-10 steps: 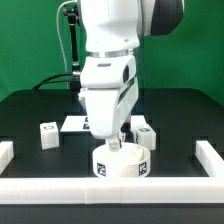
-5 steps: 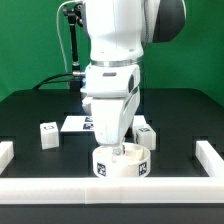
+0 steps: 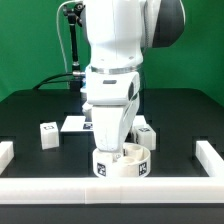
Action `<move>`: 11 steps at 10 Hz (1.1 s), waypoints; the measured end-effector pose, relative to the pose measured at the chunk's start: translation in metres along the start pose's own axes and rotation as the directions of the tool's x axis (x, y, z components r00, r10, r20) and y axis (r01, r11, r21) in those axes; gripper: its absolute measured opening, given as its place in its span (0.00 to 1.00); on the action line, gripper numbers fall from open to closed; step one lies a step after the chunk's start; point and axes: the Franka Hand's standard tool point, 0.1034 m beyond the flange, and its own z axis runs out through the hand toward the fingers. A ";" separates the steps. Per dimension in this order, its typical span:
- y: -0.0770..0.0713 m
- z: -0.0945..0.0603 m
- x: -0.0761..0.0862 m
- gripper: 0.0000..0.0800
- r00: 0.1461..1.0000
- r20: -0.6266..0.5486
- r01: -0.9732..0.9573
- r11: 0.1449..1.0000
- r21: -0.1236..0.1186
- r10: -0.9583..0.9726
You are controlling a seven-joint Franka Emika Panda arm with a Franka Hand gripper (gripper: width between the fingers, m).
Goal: Assemble stool
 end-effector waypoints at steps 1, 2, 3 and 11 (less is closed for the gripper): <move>0.000 0.000 0.000 0.34 1.000 0.000 0.000 1.000 0.000 0.000; 0.000 0.000 0.000 0.34 1.000 0.000 -0.001 1.000 0.000 0.001; 0.000 0.000 -0.001 0.11 1.000 0.000 -0.001 1.000 0.001 0.001; 0.001 -0.001 0.002 0.04 1.000 0.003 -0.006 1.000 -0.005 0.006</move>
Offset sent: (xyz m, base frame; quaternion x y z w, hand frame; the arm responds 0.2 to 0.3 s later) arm 0.0000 0.0000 0.0000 0.0000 0.0000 0.0000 1.0000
